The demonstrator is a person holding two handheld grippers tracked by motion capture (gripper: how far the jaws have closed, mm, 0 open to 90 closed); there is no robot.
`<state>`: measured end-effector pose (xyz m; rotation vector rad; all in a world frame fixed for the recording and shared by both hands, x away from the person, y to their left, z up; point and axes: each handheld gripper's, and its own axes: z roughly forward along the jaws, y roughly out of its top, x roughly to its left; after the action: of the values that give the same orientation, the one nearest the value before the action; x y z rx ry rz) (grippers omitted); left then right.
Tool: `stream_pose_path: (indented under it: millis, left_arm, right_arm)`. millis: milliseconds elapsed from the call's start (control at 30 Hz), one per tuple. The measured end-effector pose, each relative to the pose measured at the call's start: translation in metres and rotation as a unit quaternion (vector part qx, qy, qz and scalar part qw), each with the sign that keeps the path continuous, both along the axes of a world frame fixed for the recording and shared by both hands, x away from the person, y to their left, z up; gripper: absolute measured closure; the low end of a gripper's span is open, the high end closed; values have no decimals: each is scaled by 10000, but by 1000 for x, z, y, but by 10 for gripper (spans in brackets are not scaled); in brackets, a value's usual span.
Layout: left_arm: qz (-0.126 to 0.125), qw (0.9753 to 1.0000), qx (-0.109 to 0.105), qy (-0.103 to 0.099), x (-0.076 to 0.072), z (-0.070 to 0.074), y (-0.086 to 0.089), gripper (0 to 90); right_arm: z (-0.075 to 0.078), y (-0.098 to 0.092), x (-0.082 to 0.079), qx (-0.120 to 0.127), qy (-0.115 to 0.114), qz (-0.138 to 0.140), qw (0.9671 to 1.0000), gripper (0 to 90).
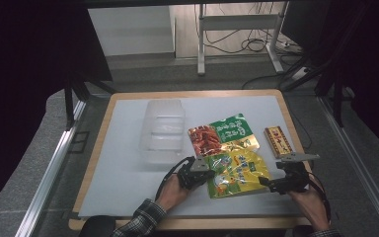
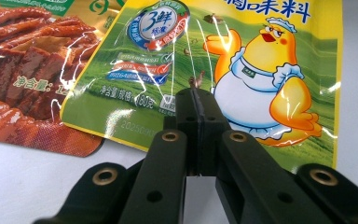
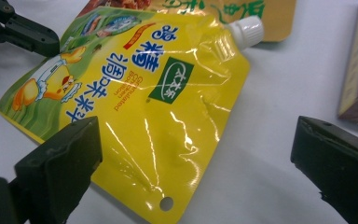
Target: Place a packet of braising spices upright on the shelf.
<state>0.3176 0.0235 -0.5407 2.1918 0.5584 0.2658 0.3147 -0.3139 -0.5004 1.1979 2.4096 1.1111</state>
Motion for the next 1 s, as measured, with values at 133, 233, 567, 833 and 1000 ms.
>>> stream_pose_path:
  millis: [133,233,567,833,1000]
  left_arm:
    - [25,10000,49,-13,-1,0,1,900]
    - [53,10000,45,-9,-2,-1,1,900]
    - [46,9999,99,-30,-2,0,1,900]
    - [40,9999,116,-40,-2,0,2,900]
    - [40,9999,108,-24,-2,0,2,900]
  right_arm:
    - [-4,3,2,31,200,43,9998,34]
    - [-7,8,4,100,372,135,9992,35]
    - [-14,23,13,224,869,219,9957,47]
    - [-14,26,19,548,1203,334,9907,63]
    - [-12,25,21,814,1294,333,9877,66]
